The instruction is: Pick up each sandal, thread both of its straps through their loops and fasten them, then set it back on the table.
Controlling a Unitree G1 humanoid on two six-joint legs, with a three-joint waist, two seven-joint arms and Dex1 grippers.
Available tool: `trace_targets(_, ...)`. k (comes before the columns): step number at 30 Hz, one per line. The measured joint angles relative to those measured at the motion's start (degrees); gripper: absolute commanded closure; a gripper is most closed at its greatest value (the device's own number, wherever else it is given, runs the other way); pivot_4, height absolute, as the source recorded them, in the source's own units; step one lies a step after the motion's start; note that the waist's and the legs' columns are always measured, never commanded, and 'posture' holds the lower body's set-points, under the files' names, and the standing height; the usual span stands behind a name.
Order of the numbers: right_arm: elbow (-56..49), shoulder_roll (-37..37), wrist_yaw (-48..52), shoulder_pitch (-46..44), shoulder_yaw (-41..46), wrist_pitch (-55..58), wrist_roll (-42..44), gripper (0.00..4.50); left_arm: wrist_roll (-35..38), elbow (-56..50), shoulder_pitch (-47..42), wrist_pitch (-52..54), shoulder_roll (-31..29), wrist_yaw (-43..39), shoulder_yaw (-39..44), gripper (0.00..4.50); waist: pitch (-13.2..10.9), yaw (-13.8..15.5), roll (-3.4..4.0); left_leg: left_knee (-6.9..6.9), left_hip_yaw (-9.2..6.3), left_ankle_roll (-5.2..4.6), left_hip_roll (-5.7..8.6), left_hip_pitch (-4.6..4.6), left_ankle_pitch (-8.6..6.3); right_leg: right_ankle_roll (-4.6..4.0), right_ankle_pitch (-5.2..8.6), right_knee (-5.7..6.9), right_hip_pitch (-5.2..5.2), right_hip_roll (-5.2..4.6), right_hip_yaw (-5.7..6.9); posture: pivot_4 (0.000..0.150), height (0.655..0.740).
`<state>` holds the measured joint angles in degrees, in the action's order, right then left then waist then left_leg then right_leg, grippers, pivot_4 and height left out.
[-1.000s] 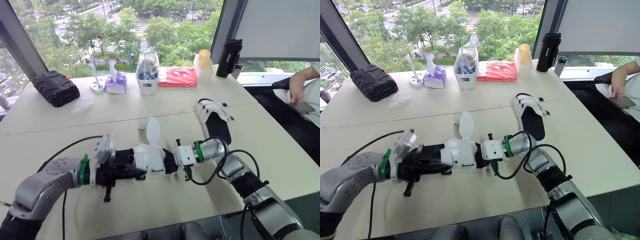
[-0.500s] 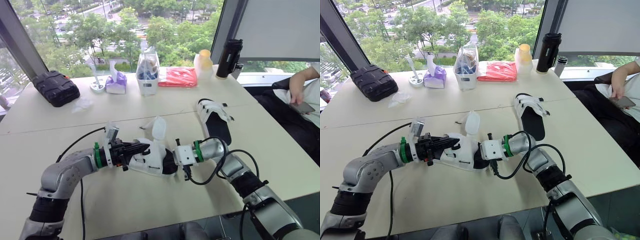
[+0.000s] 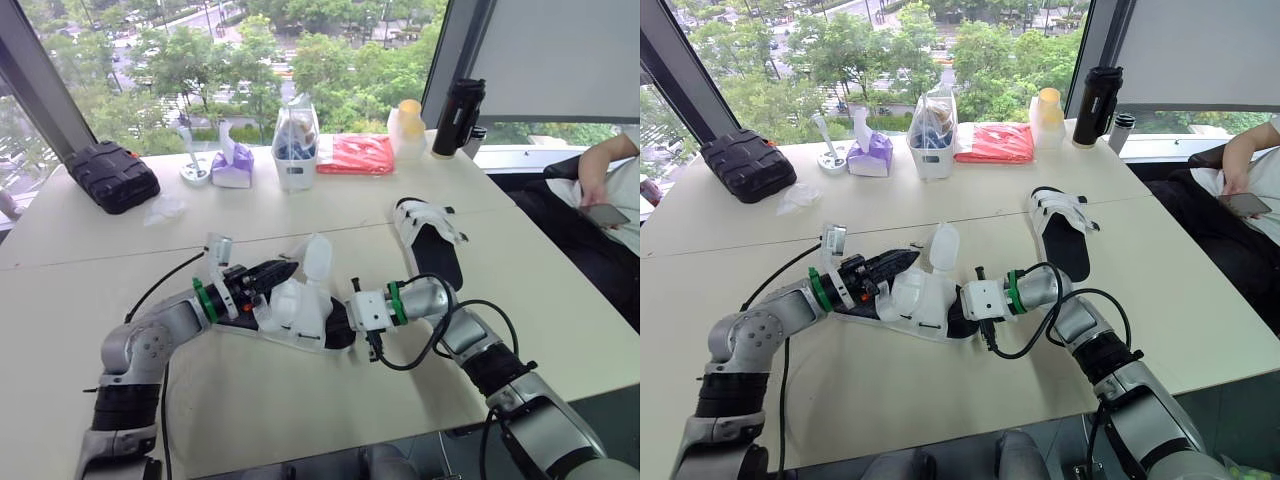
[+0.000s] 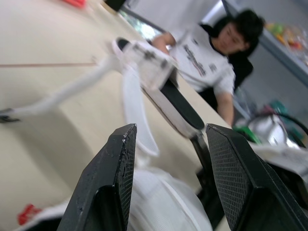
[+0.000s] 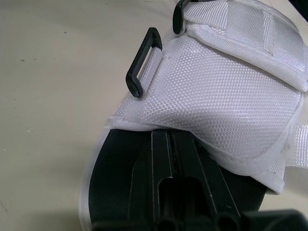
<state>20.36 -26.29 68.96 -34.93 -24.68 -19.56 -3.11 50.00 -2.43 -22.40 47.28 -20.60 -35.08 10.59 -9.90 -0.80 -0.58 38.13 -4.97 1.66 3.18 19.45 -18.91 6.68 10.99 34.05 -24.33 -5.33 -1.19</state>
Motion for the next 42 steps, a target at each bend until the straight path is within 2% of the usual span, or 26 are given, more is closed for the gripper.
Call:
trace_targets(6, -0.16, 0.0, 0.0, 0.12, 0.0, 0.0, -0.01, 4.5, -3.9, 2.75, -0.62, -4.64, 0.5, 4.28, 2.34, 2.19, 0.01, -0.03, -0.01, 0.0, 0.01, 0.03, 0.0, 0.0, 0.02, 0.0, 0.0, -0.01, 0.0, 0.0, 0.0, 0.15, 0.74)
trace_targets(10, -0.28, 0.0, -0.03, 0.2, 0.0, 0.02, -0.01, 4.5, -3.06, 2.5, 0.06, -3.48, -3.51, 3.16, 4.78, 2.19, 0.01, -0.13, 0.0, 0.0, 0.0, 0.02, 0.0, 0.0, 0.01, 0.0, 0.0, -0.01, 0.0, 0.01, 0.0, 0.15, 0.74)
trace_targets(14, -0.41, -0.03, 0.03, 0.21, -0.07, -0.02, 0.0, 4.5, -4.75, -1.63, 7.16, -2.78, -12.26, -5.63, 1.8, 2.19, 0.02, -0.23, 0.02, -0.02, 0.05, -0.02, 0.0, 0.0, -0.01, -0.01, 0.01, -0.04, -0.01, 0.0, -0.04, 0.15, 0.74)
trace_targets(19, 0.08, -0.08, -0.13, 0.01, -0.03, 0.01, -0.07, 4.5, -11.18, -2.34, 9.49, -8.67, -15.19, -12.4, -3.64, 2.19, 0.06, -0.02, -0.09, -0.01, 0.02, -0.01, -0.01, -0.01, -0.01, -0.18, 0.11, -0.01, 0.02, 0.01, -0.02, 0.15, 0.74)
trace_targets(24, -0.02, 0.05, -0.09, 0.05, -0.13, -0.11, -0.07, 4.5, -14.68, -2.34, 11.75, -12.88, -19.05, -18.27, -4.82, 2.19, 0.06, -0.21, -0.09, -0.03, 0.03, -0.02, -0.03, -0.01, -0.01, -0.11, 0.07, -0.01, -0.01, 0.01, -0.01, 0.15, 0.74)
trace_targets(28, 0.0, 0.02, -0.1, 0.09, -0.09, -0.11, -0.07, 4.5, -19.0, -2.3, 13.26, -19.23, -20.57, -21.24, -5.6, 2.19, 0.07, -0.12, -0.09, -0.03, 0.03, -0.02, -0.04, -0.01, -0.01, -0.19, 0.11, -0.01, -0.01, 0.01, -0.01, 0.15, 0.74)
trace_targets(36, 0.01, 0.0, -0.1, 0.11, -0.08, -0.24, -0.07, 4.5, -32.67, 2.98, 12.13, -43.17, -21.93, -23.8, -7.6, 2.19, 0.07, -0.09, -0.09, -0.04, 0.05, -0.03, -0.04, 0.0, -0.02, -0.19, 0.11, -0.02, -0.02, -0.01, -0.01, 0.15, 0.74)
trace_targets(42, 0.14, 0.0, -0.1, 0.01, -0.08, -0.39, -0.08, 4.5, -37.47, 7.13, 11.1, -51.82, -20.67, -24.74, -11.14, 2.19, 0.07, -0.08, -0.08, -0.04, 0.05, -0.04, -0.03, 0.0, -0.02, -0.03, 0.02, -0.01, -0.02, 0.0, 0.0, 0.15, 0.74)
